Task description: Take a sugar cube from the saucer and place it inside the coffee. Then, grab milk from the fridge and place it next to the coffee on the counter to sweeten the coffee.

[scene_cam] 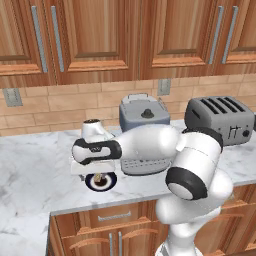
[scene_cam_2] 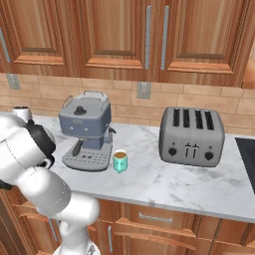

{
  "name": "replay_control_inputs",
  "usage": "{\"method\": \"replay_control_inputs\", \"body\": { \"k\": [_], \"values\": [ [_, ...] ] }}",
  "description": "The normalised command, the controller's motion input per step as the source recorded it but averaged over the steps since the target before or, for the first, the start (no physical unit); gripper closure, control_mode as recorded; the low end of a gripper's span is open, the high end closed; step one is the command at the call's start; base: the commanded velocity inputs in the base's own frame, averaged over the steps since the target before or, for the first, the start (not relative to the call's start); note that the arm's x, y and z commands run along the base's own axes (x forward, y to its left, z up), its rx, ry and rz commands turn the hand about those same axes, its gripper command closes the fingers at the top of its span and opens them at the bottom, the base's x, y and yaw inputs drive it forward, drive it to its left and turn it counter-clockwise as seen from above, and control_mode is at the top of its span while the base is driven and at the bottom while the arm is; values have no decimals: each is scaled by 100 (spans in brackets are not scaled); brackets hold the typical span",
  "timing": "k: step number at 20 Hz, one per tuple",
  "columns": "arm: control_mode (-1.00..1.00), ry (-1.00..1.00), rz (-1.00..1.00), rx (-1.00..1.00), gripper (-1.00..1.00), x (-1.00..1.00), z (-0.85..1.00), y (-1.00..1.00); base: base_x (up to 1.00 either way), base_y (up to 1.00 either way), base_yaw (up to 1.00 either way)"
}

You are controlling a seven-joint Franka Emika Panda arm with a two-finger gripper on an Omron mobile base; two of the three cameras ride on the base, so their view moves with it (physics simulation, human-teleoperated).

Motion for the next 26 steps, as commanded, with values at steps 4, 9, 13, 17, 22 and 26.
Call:
{"method": "replay_control_inputs", "body": {
  "k": [4,9,13,17,22,26],
  "values": [
    [-100,-12,0,-3,-100,40,-40,0,0,0,0],
    [-100,-10,0,-3,-100,34,-24,-4,0,0,0],
    [-100,-4,0,0,-100,15,-13,0,0,0,0],
    [-100,-2,0,0,-100,6,-18,-4,0,0,0],
    [-100,-4,0,0,-100,0,-13,-14,0,0,0],
    [-100,-4,0,0,100,0,-1,-14,0,0,0]
  ]
}}
